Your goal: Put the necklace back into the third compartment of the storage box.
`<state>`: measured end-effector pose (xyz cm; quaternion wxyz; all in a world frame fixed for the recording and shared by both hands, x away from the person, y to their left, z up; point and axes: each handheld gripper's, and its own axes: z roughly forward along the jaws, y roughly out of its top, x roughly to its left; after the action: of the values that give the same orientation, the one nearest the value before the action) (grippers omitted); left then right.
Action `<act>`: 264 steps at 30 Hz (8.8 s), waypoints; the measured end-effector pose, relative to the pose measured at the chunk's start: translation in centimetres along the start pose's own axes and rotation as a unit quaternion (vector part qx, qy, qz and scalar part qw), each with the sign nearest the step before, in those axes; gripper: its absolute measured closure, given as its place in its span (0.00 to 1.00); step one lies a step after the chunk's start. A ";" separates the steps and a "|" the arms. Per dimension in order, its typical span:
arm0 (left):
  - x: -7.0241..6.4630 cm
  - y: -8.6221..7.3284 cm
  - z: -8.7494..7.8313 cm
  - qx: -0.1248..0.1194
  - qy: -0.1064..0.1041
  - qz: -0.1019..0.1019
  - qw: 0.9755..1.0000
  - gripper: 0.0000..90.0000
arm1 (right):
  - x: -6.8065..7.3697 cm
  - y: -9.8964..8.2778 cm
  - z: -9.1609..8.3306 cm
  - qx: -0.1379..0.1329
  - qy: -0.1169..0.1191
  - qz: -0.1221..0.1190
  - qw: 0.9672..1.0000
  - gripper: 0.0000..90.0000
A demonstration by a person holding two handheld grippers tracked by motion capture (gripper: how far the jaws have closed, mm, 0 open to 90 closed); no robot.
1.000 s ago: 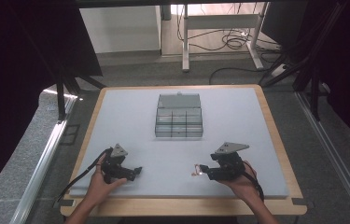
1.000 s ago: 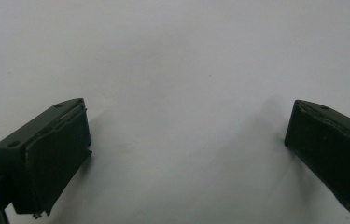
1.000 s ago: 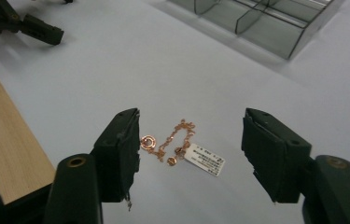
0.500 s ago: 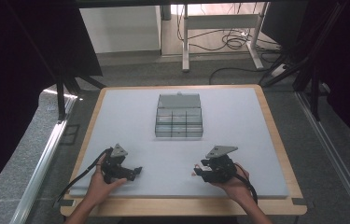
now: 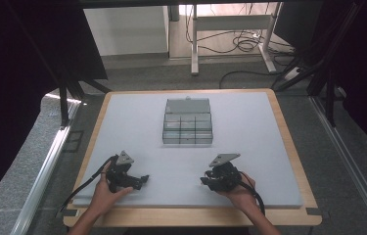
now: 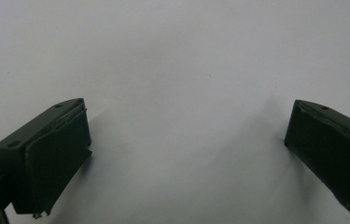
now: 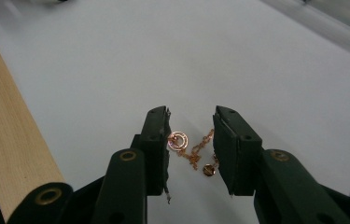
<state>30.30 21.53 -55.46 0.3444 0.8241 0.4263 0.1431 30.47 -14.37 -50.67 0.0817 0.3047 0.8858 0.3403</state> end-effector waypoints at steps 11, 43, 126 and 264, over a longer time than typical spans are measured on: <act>0.0 0.0 0.0 0.000 0.000 0.000 1.000 0.00 | 0.3 0.1 1.1 0.019 0.004 -0.009 1.000 0.76; 0.0 0.0 0.0 0.000 0.000 0.000 1.000 0.00 | 0.5 0.3 1.4 0.034 -0.012 -0.006 0.999 0.94; 0.0 0.0 0.0 0.001 -0.001 0.000 1.000 0.00 | -1.5 5.6 -8.3 -0.137 -0.021 0.021 0.990 0.98; 0.0 0.0 0.0 0.000 0.000 0.000 1.000 0.00 | -10.1 20.7 -6.5 -0.192 -0.112 0.116 0.968 0.97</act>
<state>30.31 21.54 -55.46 0.3449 0.8242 0.4258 0.1431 46.32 -11.95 -32.89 0.1976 0.4204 0.7479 0.4743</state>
